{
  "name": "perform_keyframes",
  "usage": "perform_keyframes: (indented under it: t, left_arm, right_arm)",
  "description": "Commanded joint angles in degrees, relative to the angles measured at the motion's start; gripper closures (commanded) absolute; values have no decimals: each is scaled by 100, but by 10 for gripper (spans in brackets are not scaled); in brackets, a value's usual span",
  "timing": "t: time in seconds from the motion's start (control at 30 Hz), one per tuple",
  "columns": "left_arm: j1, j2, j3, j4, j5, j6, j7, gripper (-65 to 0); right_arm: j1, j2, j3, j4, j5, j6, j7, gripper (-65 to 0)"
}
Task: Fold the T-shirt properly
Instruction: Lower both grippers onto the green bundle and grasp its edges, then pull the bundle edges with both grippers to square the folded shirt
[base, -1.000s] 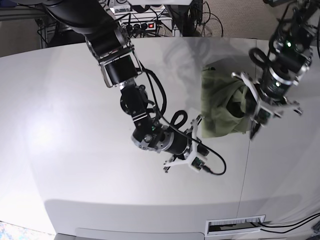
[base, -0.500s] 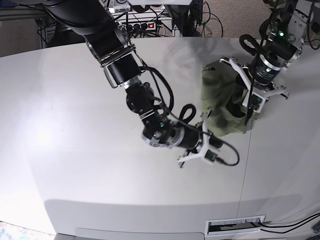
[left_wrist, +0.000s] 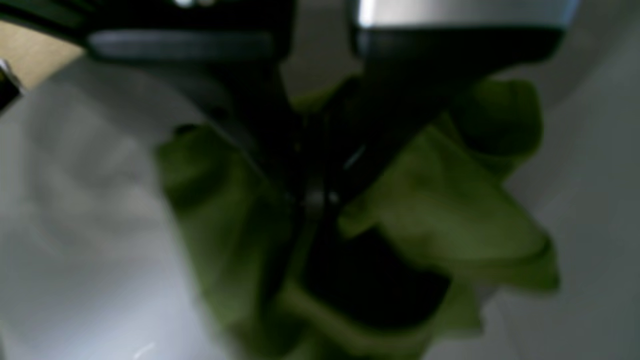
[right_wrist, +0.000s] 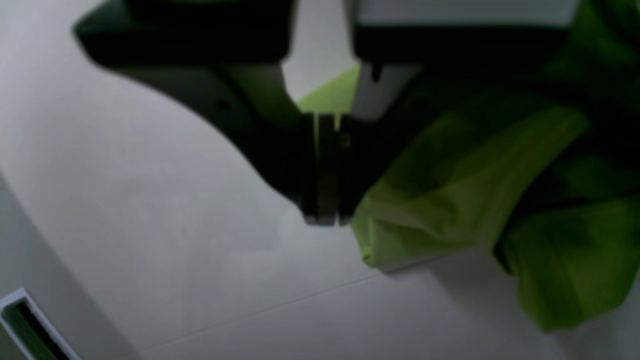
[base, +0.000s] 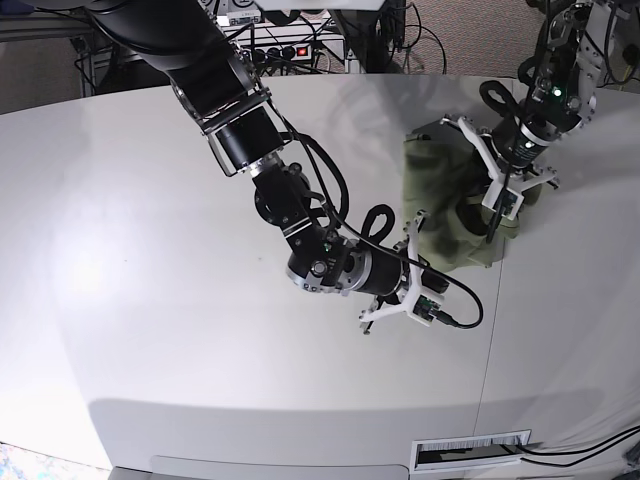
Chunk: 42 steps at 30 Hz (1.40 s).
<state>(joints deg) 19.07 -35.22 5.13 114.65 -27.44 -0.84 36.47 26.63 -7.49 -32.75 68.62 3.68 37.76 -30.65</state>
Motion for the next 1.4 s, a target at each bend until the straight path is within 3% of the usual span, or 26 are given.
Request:
perform_keyframes:
  t: [0.0,0.4,0.6,0.7,0.9,1.1,1.37]
  left_arm:
    - [-94,-66,-55,-61,142,31,-144,0]
    - [-590,-118,-55,-688,1152,166,-345,0]
    - [-588,-190,-55,-699,1899,256,-756,0]
    - [-592,-192,-55,-874,2238,319,-1038,0]
    - [-1023,-188,-55,-2022,2197,424,-1480,0]
    - [-1733,-192,-55,-2999,1974,422,-1523,0]
    - [-1906,-516,-55,-2804,1998,428,-721,0]
  right_arm:
    - [173,-63,11,101,103,0,72,0]
    - [66,-59,13,66,-131,0,-107,0]
    - [68,-61,13,-632,-164,0,-109,0]
    - [63,-59,13,-763,-28,2,-376,0]
    - [63,-59,13,-761,302,7,-929,0]
    - [66,-59,13,-761,605,15,-1222,0]
    - [70,-46,22,-444,599,13,-1095,0]
